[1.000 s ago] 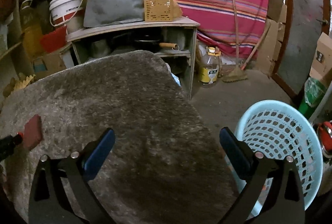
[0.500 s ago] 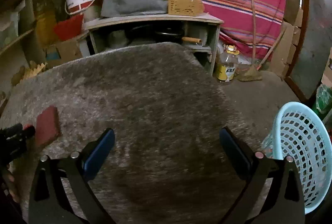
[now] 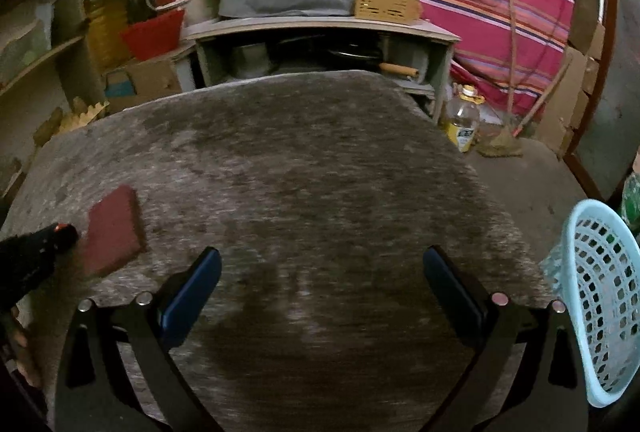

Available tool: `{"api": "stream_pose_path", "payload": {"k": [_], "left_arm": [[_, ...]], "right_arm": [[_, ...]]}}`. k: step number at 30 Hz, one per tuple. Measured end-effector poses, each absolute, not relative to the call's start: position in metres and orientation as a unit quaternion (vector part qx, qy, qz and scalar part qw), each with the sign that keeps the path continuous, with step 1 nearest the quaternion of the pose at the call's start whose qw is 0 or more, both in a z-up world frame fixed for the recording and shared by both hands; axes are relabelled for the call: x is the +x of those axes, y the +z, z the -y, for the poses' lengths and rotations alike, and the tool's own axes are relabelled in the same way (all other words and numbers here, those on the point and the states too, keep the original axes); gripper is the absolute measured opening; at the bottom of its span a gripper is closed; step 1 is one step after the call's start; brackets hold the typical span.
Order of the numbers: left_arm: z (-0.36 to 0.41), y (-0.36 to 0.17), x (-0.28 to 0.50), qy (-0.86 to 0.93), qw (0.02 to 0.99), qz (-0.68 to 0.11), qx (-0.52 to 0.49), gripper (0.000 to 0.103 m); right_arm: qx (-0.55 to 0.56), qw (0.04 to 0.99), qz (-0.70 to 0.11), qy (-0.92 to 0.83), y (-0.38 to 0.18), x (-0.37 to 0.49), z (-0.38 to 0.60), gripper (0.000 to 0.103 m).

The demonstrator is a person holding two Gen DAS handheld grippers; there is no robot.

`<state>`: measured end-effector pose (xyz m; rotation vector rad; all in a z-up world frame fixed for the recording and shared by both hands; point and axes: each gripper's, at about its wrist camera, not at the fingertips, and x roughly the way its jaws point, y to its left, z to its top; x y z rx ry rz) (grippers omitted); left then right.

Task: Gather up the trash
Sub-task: 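Move both open tools back toward the red bottle cap and remaining maroon pad, then grasp the red bottle cap with the left tool while the right tool grasps the maroon pad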

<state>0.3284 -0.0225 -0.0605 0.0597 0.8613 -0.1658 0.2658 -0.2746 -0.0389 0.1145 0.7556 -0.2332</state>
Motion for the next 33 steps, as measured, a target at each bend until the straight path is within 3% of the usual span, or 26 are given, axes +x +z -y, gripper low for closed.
{"api": "stream_pose_path", "payload": {"k": [23,25,26,27,33], "left_arm": [[-0.125,-0.054,0.31,0.013,0.916,-0.401,0.014,0.029],[-0.126,-0.054,0.31,0.013,0.916,-0.401,0.014,0.029],[-0.125,-0.054,0.311,0.013,0.916,-0.4,0.014,0.029],[-0.124,-0.053,0.311,0.014,0.917,-0.399,0.016,0.029],[-0.112,-0.047,0.308,0.015,0.919,-0.393,0.024,0.029]], "right_arm": [[-0.044,0.919,-0.393,0.001,-0.055,0.314,0.129,0.097],[-0.038,0.914,-0.403,0.007,-0.056,0.316,0.13,0.086],[-0.032,0.913,-0.407,0.014,-0.058,0.318,0.132,0.069],[-0.023,0.909,-0.415,0.027,-0.059,0.319,0.134,0.064],[-0.021,0.915,-0.399,0.043,-0.056,0.313,0.134,0.06]]}}
